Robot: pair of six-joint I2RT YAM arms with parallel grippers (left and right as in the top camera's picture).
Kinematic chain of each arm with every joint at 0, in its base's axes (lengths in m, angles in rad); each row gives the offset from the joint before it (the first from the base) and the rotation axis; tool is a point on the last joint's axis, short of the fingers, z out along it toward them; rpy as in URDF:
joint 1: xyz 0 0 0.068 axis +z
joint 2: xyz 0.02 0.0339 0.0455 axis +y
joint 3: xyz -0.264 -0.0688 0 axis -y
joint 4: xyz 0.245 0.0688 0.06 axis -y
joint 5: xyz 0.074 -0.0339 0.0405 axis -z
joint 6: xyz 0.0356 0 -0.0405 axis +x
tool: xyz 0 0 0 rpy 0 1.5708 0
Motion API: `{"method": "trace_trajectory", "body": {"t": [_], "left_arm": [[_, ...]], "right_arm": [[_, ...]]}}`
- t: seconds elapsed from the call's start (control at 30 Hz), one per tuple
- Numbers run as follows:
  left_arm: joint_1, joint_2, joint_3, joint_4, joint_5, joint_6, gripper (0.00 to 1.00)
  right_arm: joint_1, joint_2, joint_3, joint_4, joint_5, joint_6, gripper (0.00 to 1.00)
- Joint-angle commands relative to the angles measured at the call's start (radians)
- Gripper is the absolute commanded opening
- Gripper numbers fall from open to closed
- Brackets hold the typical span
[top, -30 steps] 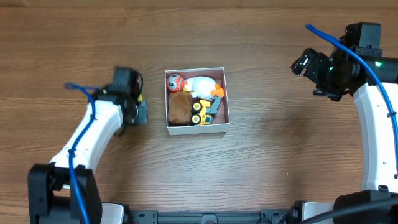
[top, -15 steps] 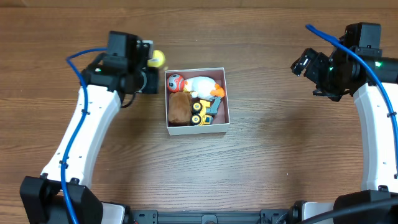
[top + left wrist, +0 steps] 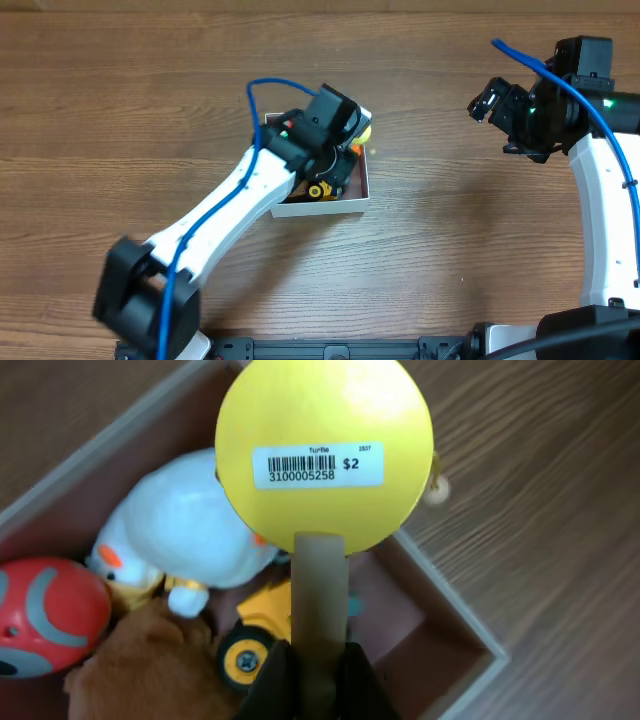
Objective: Pack container
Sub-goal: 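Lift the yellow stick toy over the box and drop it inside, then retract the left gripper away from the box to the left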
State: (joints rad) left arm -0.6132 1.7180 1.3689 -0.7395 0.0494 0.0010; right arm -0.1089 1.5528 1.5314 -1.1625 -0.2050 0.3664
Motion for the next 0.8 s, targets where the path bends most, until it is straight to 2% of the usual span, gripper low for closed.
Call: {"method": "trace_trajectory", "body": {"t": [0.0,0.03,0.07,0.23,0.3,0.53,0.6,0.63,0.67,0.7,0.77], "left_arm": [[0.02,0.071,0.014,-0.011,-0.058,0.1,0.25],[0.02,0.086,0.014,-0.008,-0.056,0.127,0.42],[0.02,0.098,0.014,-0.004,-0.048,0.149,0.47],[0.018,0.114,0.014,0.027,0.011,0.173,0.42],[0.018,0.114,0.014,0.018,0.01,0.148,0.45],[0.025,0.076,0.06,-0.023,-0.002,0.02,0.42],[0.032,0.034,0.1,-0.067,-0.084,0.001,0.44],[0.037,0.017,0.116,-0.077,-0.112,-0.01,0.47],[0.05,-0.014,0.143,-0.086,-0.127,-0.01,0.59],[0.061,-0.035,0.161,-0.095,-0.138,-0.013,0.63],[0.117,-0.086,0.212,-0.151,-0.243,-0.1,0.73]], "right_arm": [[-0.001,-0.031,0.014,0.005,0.002,0.005,1.0],[-0.001,-0.031,0.014,0.005,0.002,0.005,1.0],[-0.001,-0.031,0.014,0.005,0.002,0.005,1.0],[-0.001,-0.031,0.014,0.005,0.002,0.005,1.0],[-0.001,-0.031,0.014,0.005,0.002,0.005,1.0],[-0.001,-0.031,0.014,0.005,0.002,0.005,1.0],[-0.001,-0.031,0.014,0.005,0.002,0.005,1.0],[-0.001,-0.031,0.014,0.005,0.002,0.005,1.0],[-0.001,-0.031,0.014,0.005,0.002,0.005,1.0],[-0.001,-0.031,0.014,0.005,0.002,0.005,1.0],[-0.001,-0.031,0.014,0.005,0.002,0.005,1.0]]}}
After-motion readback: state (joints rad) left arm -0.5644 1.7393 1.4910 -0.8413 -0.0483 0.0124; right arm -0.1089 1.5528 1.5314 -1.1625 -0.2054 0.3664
